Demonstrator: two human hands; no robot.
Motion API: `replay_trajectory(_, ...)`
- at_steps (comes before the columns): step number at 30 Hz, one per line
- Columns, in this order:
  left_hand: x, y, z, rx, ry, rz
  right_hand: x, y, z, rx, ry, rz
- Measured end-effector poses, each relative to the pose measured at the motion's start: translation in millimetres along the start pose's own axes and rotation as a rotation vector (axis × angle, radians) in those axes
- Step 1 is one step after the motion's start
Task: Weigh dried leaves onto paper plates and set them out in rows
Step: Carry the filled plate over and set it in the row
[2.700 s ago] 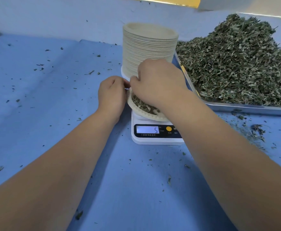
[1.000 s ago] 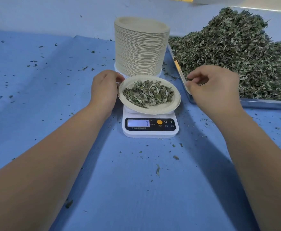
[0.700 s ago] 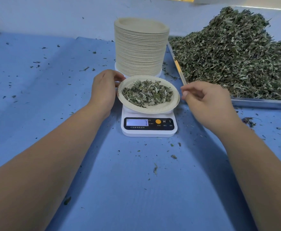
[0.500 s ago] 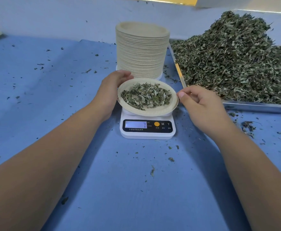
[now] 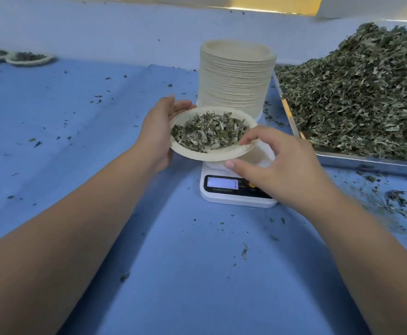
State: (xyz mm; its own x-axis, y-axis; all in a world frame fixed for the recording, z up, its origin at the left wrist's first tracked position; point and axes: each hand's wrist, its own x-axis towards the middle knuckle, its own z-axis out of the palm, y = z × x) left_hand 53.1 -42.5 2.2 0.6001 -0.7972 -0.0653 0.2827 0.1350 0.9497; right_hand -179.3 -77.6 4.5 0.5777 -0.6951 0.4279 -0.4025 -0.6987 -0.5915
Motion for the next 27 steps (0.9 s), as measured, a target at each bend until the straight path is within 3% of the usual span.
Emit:
replay_trajectory(2, -2.1, 9.8, -20.5, -0.005, 0.029, 0.02, 7.3, -14.1, 12.3, 0.033, 0.014, 0.022)
replay_trajectory(7, -6.0, 39.9, -94.1, -0.047, 0.149, 0.076, 38.0, -55.7, 64.8, 0.12, -0.157, 0.026)
replay_trajectory(13, -7.1, 59.8, -202.0, 0.105, 0.546, 0.125, 81.3, -117.4, 158.1, 0.198, -0.248, -0.046)
replay_trajectory(16, -2.8, 67.6, -249.5, 0.267, 0.668, 0.118, 101.4, -140.9, 209.5, 0.203, -0.303, -0.058)
replay_trajectory(27, 82.1, 112.3, -384.3, 0.923, 0.633, 0.163, 218.6, -197.7, 367.3, 0.182, -0.288, -0.079)
